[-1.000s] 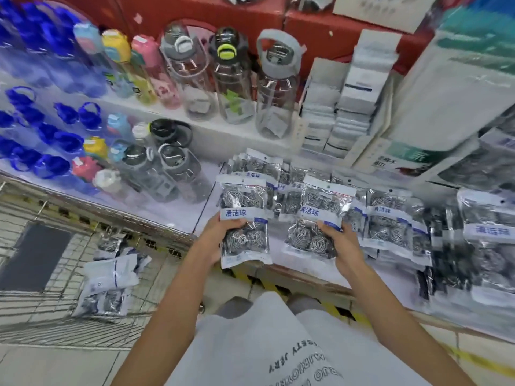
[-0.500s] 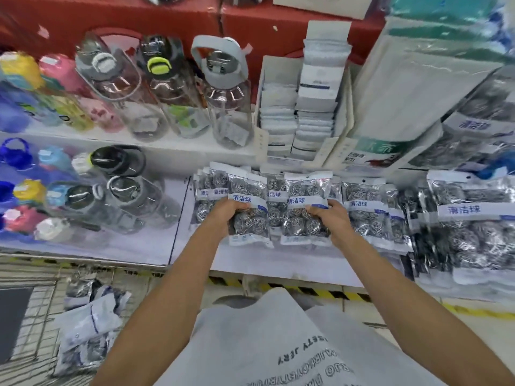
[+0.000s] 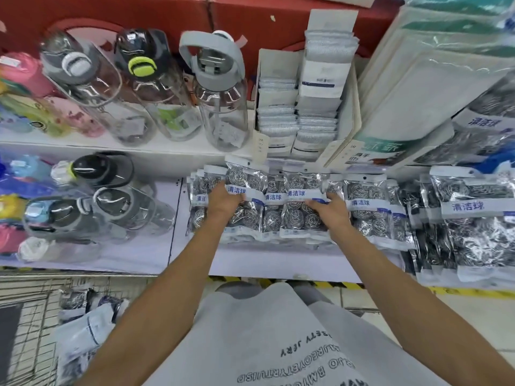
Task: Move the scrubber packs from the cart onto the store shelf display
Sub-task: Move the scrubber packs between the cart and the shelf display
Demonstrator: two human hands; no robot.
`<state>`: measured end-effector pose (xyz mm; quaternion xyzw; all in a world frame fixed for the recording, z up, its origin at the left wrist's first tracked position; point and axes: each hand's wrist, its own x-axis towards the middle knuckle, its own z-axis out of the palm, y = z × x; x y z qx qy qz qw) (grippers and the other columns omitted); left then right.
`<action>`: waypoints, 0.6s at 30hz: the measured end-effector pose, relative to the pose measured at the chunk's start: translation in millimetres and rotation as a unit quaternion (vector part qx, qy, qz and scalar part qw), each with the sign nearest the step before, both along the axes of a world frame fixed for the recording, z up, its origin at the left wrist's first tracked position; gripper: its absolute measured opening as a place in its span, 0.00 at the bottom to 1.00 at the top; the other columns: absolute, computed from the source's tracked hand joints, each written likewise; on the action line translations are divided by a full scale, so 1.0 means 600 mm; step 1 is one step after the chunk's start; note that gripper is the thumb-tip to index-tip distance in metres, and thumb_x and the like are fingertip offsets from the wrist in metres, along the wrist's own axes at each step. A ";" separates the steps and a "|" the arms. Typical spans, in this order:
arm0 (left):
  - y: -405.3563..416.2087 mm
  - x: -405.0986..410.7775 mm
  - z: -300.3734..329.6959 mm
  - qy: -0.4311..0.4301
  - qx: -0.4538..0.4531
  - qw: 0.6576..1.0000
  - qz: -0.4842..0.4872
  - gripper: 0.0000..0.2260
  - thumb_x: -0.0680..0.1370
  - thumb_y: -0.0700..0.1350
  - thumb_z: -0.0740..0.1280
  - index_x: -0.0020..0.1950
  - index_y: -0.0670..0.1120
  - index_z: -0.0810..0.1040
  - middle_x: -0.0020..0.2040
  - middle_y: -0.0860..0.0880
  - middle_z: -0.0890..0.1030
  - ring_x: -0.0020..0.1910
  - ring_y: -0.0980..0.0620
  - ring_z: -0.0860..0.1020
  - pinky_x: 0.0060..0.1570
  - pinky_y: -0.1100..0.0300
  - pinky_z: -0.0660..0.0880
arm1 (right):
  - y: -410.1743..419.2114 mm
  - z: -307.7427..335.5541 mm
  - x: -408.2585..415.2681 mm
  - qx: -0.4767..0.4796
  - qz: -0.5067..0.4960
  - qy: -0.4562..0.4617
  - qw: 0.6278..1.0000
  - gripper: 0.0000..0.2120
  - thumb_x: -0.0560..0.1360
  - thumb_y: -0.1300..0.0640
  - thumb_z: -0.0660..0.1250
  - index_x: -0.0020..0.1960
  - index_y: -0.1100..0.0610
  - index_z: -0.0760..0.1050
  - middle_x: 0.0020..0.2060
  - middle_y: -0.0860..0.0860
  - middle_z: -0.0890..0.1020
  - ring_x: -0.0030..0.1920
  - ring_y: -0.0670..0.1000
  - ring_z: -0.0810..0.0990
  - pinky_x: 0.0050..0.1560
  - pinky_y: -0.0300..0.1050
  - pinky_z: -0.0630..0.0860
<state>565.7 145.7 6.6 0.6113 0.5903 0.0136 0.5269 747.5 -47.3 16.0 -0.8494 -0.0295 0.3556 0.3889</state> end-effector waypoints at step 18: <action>-0.086 -0.127 0.026 0.098 0.207 0.973 -0.032 0.20 0.81 0.53 0.65 0.68 0.43 0.76 0.61 0.37 0.78 0.56 0.38 0.80 0.57 0.44 0.79 | -0.040 0.060 -0.065 -0.022 0.418 -0.313 0.852 0.26 0.83 0.47 0.64 0.74 0.61 0.71 0.69 0.58 0.75 0.69 0.57 0.73 0.72 0.53 0.70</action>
